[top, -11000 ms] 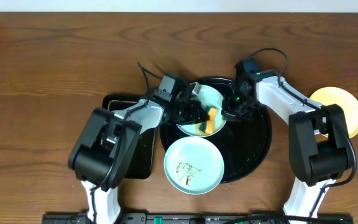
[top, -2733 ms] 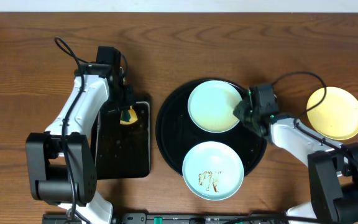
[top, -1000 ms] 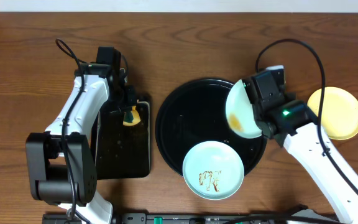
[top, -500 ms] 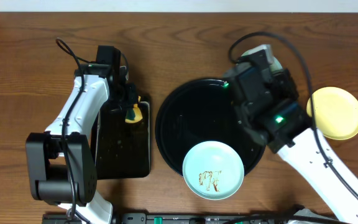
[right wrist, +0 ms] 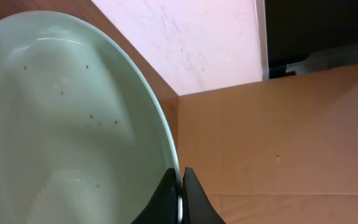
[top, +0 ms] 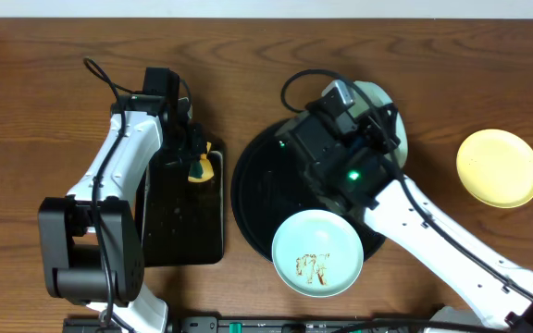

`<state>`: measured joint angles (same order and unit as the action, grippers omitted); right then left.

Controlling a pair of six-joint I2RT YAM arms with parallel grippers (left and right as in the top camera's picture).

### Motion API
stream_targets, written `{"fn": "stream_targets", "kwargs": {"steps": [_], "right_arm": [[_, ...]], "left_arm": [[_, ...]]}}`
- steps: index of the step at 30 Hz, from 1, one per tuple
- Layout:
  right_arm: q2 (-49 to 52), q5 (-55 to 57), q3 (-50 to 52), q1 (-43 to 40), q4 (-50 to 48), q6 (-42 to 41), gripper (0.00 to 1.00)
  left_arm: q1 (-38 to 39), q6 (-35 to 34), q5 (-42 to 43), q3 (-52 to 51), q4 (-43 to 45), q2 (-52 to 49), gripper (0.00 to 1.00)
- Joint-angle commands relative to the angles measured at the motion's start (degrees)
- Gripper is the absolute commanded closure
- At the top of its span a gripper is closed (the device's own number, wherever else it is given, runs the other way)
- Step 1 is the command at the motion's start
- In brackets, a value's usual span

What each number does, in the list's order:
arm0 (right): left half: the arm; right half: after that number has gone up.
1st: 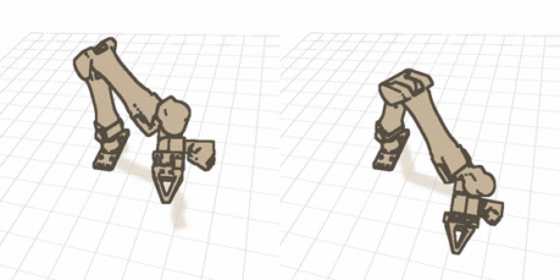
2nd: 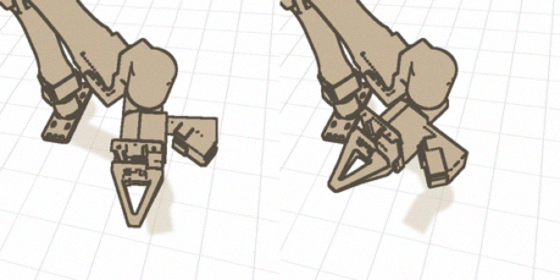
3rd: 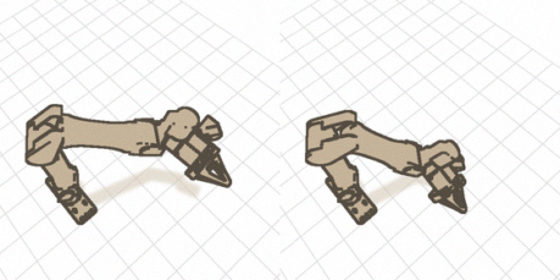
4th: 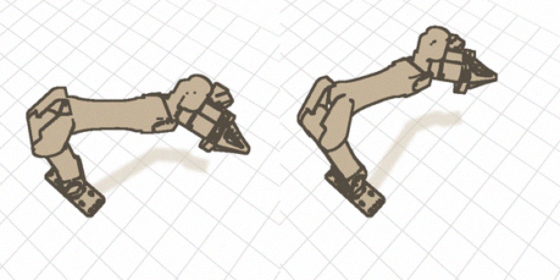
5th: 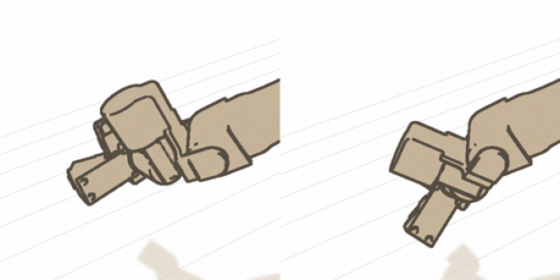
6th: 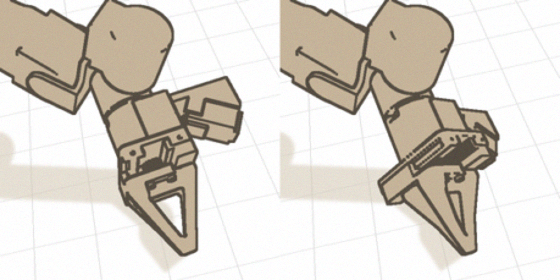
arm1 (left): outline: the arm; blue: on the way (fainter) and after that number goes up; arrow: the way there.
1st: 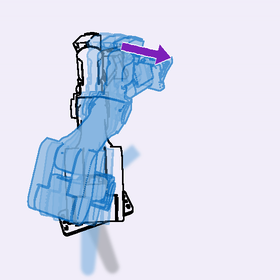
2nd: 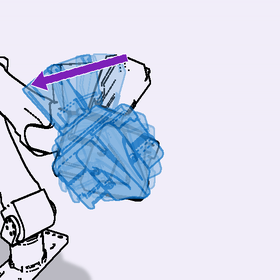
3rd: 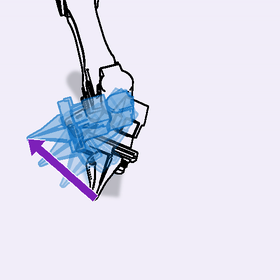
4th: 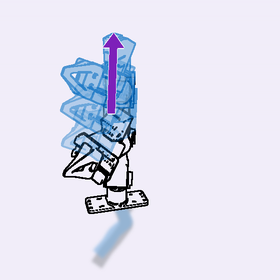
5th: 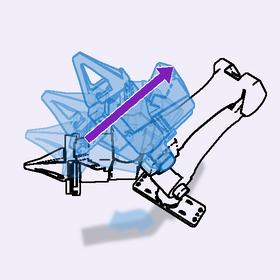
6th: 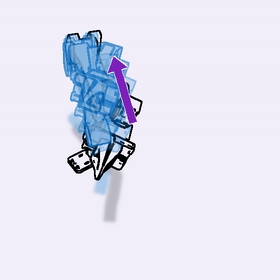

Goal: Clean dirty plates on tray and stack at the side
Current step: 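Lift the blue plate with the right gripper and swing it right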

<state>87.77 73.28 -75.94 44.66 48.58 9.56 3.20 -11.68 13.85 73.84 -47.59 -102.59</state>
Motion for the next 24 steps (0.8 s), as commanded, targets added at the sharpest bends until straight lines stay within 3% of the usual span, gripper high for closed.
{"fn": "stream_targets", "kwargs": {"steps": [1, 7, 12, 17, 24], "right_arm": [[0.6, 3.2, -0.9, 1.0, -0.5, 0.3, 0.99], [0.6, 2.7, -0.9, 0.9, -1.2, -0.2, 0.99], [0.6, -6.1, -0.9, -2.8, 1.3, -8.7, 0.99], [0.6, -20.1, -0.9, -14.6, 8.8, -22.6, 0.99], [0.6, -39.6, -0.9, -37.2, 10.6, -28.7, 0.99]], "left_arm": [[0.0, 1.2, 0.8, -0.5, -0.1, 0.8, 0.92], [0.0, 1.2, 0.8, -0.5, -0.2, 0.8, 0.92], [0.0, 1.2, 0.8, -0.5, -0.7, 0.8, 0.92], [0.0, 1.6, 0.7, -0.5, -1.2, 0.8, 0.92], [0.0, 1.6, 0.7, -0.5, -1.1, 0.8, 0.92]]}}
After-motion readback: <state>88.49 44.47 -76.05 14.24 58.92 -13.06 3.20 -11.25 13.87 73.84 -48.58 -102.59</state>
